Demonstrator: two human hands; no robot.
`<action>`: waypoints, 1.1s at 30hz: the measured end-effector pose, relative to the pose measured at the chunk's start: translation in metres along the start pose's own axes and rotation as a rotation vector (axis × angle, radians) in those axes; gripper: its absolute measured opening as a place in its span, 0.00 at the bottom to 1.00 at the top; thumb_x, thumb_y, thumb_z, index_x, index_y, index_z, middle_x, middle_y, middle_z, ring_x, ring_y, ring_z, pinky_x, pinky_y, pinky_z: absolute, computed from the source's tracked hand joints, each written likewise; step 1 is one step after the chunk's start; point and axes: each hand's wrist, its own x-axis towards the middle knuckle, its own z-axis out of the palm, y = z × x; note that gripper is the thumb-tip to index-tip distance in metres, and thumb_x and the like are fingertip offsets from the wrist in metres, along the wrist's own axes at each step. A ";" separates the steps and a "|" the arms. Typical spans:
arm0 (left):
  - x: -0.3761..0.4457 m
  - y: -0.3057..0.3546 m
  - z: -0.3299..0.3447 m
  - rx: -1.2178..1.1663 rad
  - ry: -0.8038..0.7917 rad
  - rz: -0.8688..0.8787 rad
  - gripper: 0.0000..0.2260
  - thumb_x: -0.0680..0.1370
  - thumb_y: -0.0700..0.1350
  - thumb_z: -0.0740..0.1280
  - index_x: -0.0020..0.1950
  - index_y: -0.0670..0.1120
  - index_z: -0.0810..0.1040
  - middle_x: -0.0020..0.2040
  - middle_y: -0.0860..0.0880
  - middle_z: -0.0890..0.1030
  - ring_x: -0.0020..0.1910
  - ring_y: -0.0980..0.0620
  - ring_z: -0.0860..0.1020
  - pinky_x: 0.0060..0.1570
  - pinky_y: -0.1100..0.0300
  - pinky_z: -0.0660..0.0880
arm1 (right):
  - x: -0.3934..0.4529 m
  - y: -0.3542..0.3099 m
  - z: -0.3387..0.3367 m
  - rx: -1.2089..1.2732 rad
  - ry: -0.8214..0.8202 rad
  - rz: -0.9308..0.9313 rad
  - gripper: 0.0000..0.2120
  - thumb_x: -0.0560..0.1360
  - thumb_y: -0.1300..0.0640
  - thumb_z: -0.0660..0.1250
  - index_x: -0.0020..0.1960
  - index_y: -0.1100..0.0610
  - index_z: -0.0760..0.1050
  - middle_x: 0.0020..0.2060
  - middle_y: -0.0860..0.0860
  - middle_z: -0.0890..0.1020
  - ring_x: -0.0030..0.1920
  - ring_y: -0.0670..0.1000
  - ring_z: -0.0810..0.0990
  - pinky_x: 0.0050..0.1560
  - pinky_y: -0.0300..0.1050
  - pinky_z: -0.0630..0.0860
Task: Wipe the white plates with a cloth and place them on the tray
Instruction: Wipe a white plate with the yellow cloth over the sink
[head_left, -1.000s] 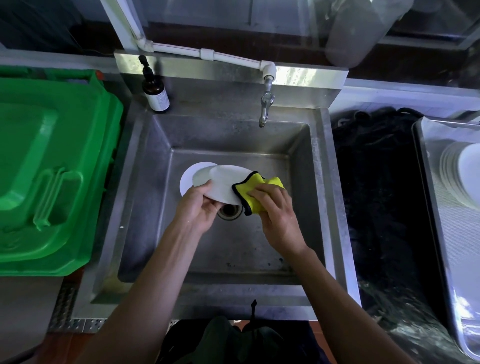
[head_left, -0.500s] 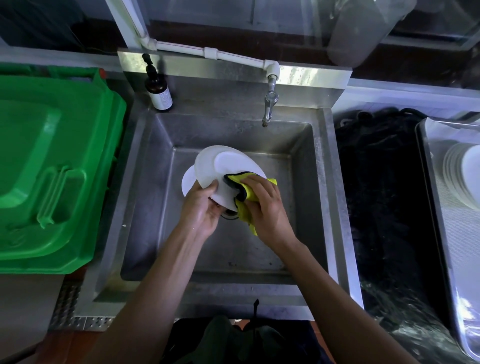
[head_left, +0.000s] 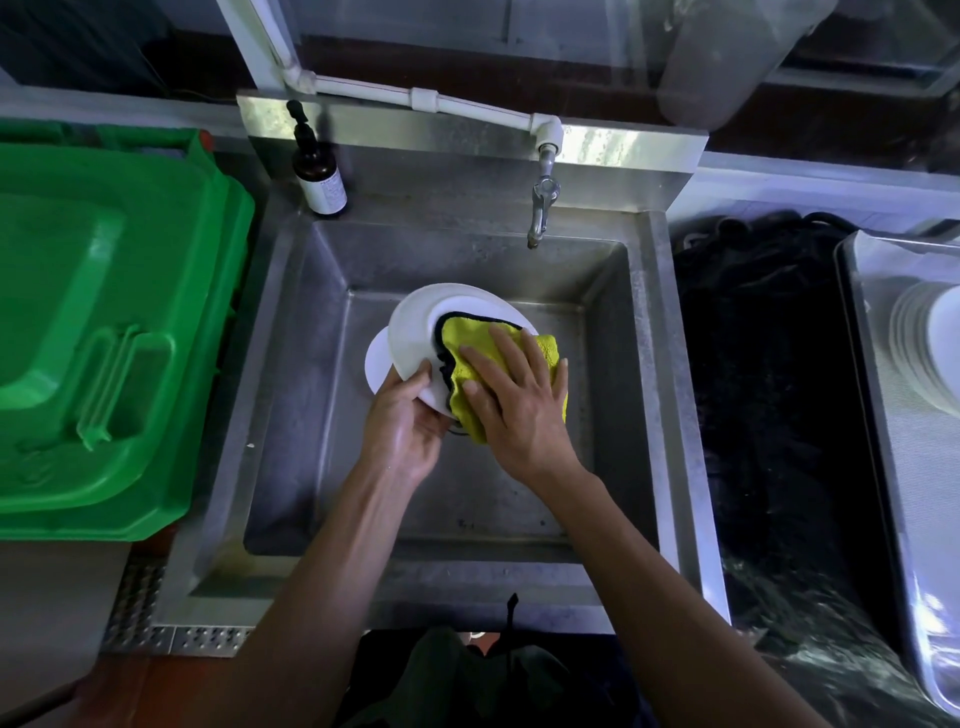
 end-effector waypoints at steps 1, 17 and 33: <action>0.000 0.001 0.001 0.000 0.006 0.003 0.18 0.84 0.39 0.60 0.75 0.41 0.71 0.67 0.38 0.79 0.59 0.43 0.79 0.55 0.49 0.78 | 0.000 -0.001 0.001 -0.011 0.010 -0.006 0.23 0.84 0.41 0.48 0.76 0.41 0.65 0.79 0.48 0.60 0.81 0.56 0.50 0.74 0.74 0.46; -0.001 0.015 -0.009 0.050 -0.105 0.032 0.20 0.80 0.37 0.65 0.73 0.40 0.73 0.67 0.39 0.80 0.64 0.39 0.79 0.58 0.43 0.81 | 0.001 0.030 0.017 0.327 0.069 0.202 0.24 0.83 0.44 0.54 0.78 0.47 0.63 0.80 0.50 0.54 0.80 0.57 0.50 0.77 0.63 0.51; -0.002 0.014 -0.032 0.293 -0.279 -0.054 0.18 0.71 0.35 0.70 0.61 0.44 0.83 0.58 0.42 0.84 0.55 0.41 0.84 0.44 0.46 0.84 | 0.039 0.048 -0.011 0.333 0.109 0.222 0.22 0.84 0.51 0.57 0.78 0.49 0.62 0.76 0.51 0.64 0.74 0.55 0.63 0.75 0.60 0.61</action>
